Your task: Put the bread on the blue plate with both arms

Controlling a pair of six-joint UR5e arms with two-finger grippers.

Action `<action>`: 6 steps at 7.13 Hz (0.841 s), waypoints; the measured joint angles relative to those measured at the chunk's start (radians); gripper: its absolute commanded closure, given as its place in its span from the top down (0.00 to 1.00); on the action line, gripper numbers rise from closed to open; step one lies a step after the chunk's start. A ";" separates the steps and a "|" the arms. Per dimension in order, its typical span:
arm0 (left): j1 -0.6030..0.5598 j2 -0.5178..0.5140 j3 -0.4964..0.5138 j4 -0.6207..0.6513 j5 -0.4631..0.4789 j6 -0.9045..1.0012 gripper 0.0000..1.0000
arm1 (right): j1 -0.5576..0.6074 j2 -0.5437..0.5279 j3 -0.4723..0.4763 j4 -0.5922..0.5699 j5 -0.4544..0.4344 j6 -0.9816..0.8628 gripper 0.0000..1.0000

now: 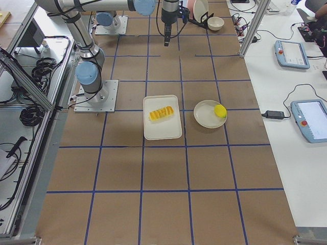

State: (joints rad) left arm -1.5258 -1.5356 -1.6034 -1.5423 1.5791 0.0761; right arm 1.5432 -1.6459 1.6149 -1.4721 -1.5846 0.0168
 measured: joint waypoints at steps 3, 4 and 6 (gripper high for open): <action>0.143 -0.015 -0.001 0.000 -0.001 0.194 1.00 | -0.016 0.042 0.025 -0.111 -0.025 -0.109 0.98; 0.235 -0.035 0.003 0.001 -0.002 0.292 1.00 | -0.057 0.064 0.076 -0.209 -0.068 -0.252 0.98; 0.415 -0.104 0.017 0.005 -0.004 0.481 1.00 | -0.216 0.079 0.214 -0.376 -0.085 -0.534 0.98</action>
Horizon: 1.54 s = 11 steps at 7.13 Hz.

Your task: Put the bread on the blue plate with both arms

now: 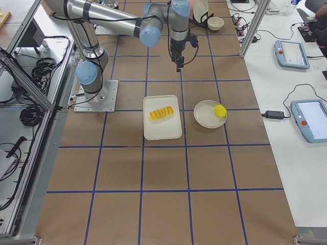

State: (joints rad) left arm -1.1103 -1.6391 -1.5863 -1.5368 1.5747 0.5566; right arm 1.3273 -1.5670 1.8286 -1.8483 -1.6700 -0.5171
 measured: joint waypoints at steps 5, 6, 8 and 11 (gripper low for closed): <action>0.143 -0.430 0.323 0.027 -0.030 0.280 1.00 | -0.238 0.158 0.138 -0.161 0.056 -0.204 0.98; 0.161 -0.501 0.383 0.026 -0.045 0.306 1.00 | -0.255 0.203 0.148 -0.190 0.039 -0.205 0.98; 0.177 -0.598 0.442 0.027 -0.096 0.325 0.95 | -0.267 0.254 0.164 -0.225 0.013 -0.205 0.98; 0.178 -0.674 0.453 0.035 -0.116 0.327 0.64 | -0.270 0.264 0.230 -0.279 -0.005 -0.205 0.98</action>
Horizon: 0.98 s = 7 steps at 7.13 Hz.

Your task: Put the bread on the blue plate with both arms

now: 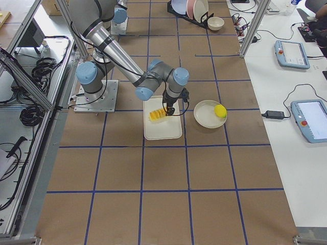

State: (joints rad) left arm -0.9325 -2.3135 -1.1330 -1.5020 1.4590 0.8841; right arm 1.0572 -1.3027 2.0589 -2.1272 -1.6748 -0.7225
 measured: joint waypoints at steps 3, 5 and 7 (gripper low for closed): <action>0.002 -0.012 -0.002 -0.064 0.007 -0.005 0.13 | 0.000 -0.002 0.024 -0.041 -0.028 0.000 0.05; 0.001 -0.006 0.003 -0.104 0.012 -0.011 0.09 | 0.001 -0.005 0.025 -0.045 -0.032 0.001 0.03; 0.001 0.004 0.026 -0.127 0.014 -0.012 0.09 | 0.002 -0.008 0.025 -0.049 -0.032 0.002 0.03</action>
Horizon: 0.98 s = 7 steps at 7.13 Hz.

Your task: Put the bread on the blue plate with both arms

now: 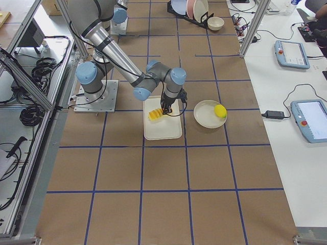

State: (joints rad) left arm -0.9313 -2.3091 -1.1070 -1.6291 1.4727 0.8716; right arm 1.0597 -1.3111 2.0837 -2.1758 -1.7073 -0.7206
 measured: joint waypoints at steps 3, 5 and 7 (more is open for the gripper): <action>0.003 0.041 0.077 -0.135 0.030 0.003 0.09 | 0.011 -0.116 -0.028 0.048 -0.017 0.019 0.03; -0.001 0.114 0.077 -0.220 0.048 -0.004 0.09 | 0.066 -0.216 -0.124 0.183 -0.015 0.072 0.03; -0.013 0.202 0.030 -0.292 0.056 -0.047 0.09 | 0.176 -0.258 -0.308 0.417 -0.012 0.219 0.03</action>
State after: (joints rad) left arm -0.9440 -2.1071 -1.0770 -1.9213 1.5283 0.8250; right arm 1.2352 -1.5693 1.7755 -1.7593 -1.7192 -0.5020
